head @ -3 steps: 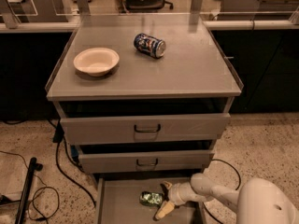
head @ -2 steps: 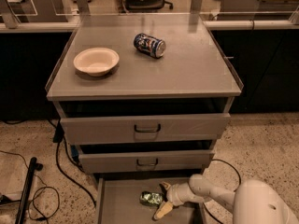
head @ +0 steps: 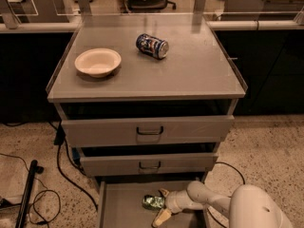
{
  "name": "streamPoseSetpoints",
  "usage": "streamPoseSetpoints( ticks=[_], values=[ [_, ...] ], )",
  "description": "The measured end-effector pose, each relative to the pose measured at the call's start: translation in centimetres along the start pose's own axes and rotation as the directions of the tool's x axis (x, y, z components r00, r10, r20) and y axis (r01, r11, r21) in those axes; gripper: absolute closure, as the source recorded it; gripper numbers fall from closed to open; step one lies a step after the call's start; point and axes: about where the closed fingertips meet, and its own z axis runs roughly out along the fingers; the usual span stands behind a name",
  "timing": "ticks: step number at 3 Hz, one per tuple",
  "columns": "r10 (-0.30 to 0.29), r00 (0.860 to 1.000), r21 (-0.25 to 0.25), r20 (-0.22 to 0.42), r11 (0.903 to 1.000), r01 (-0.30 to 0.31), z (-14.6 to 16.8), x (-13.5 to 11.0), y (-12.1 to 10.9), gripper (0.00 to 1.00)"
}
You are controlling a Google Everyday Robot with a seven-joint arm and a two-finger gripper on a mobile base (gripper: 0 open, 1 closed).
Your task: Pick green can from bottom drawer and place on counter
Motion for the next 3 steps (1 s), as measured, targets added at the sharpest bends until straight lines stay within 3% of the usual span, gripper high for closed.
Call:
streamPoseSetpoints(
  ticks=[1, 2, 3],
  values=[
    [0.000, 1.000, 0.000, 0.000, 1.0000, 0.000, 0.04, 0.01, 0.01, 0.18],
    [0.000, 1.000, 0.000, 0.000, 1.0000, 0.000, 0.04, 0.01, 0.02, 0.49],
    [0.000, 1.000, 0.000, 0.000, 1.0000, 0.000, 0.04, 0.01, 0.02, 0.72]
  ],
)
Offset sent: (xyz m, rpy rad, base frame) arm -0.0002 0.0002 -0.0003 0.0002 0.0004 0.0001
